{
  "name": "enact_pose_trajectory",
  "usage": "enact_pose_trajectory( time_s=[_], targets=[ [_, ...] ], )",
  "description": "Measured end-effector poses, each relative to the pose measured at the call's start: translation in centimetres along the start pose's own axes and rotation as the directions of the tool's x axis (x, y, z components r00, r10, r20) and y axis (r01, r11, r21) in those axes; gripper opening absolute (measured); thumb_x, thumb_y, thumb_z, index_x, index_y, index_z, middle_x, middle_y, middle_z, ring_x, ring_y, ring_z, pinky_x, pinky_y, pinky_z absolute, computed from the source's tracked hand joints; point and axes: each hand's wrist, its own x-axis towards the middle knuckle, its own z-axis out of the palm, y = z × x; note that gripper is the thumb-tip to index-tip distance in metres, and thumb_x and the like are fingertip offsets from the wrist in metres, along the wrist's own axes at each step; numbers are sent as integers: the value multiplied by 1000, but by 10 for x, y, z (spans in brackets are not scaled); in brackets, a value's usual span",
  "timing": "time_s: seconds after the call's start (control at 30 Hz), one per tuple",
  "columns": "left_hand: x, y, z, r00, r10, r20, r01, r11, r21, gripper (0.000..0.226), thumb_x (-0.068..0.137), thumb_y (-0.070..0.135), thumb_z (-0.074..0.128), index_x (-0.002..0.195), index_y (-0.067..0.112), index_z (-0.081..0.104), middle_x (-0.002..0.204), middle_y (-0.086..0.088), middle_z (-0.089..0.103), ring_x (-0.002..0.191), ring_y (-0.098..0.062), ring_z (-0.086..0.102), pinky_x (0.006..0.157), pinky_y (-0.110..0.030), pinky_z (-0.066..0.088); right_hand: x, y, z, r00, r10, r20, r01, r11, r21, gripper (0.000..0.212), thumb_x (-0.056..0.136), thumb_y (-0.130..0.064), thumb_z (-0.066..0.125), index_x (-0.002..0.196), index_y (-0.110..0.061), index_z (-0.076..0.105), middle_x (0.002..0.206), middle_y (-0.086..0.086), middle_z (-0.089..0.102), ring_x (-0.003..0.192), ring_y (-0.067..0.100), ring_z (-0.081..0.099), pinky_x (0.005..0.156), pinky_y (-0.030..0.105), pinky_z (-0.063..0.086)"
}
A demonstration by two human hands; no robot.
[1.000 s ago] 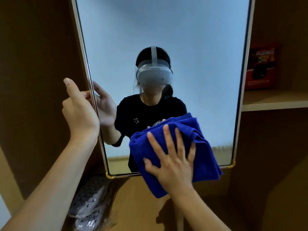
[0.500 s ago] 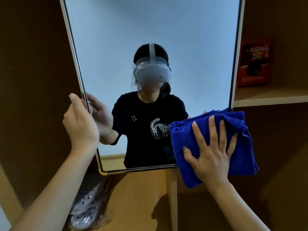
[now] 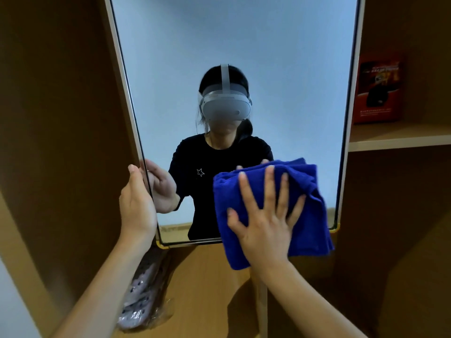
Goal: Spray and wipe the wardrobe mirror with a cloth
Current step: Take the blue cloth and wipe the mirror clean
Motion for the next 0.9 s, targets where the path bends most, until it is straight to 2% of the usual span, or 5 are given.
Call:
enact_pose_trajectory(
  time_s=[0.23,0.37,0.57,0.7,0.9],
  targets=[
    [1,7,-11,994,-30,109,38,997,-70,69,102,51,13,87,13,68,89,-5,71,87,-16,66,76,-35,49,14,-78,4,969,-235,75,235,972,17,72,90,-60,43,153,-42,12,163,-1,-11,147,25,-20,112,60,-13],
    [5,12,-16,992,-78,96,84,994,-70,73,99,57,13,101,13,71,104,-7,72,105,-20,64,98,-41,46,15,-104,3,963,-247,108,246,969,26,68,93,-58,41,153,-42,13,163,1,-3,149,27,-12,112,60,-13],
    [5,22,-18,994,-83,65,82,996,22,65,101,53,13,75,29,68,92,-2,71,102,-20,64,100,-44,46,-16,-95,10,915,-371,159,371,928,27,64,94,-57,35,152,-44,13,163,-2,-3,146,26,2,112,58,-4],
    [2,27,-16,994,-87,66,85,996,29,76,101,52,12,51,44,68,60,14,69,86,-16,63,95,-48,48,-32,-83,13,881,-431,194,438,899,10,63,89,-57,32,150,-46,17,162,-4,4,142,23,17,109,56,8],
    [-3,23,-10,998,-56,-19,57,998,33,64,99,55,12,71,35,65,82,7,67,93,-13,63,97,-45,46,-40,-52,10,832,-523,184,540,840,-54,68,88,-62,45,150,-47,21,162,-6,10,141,20,24,114,54,2]
  ],
)
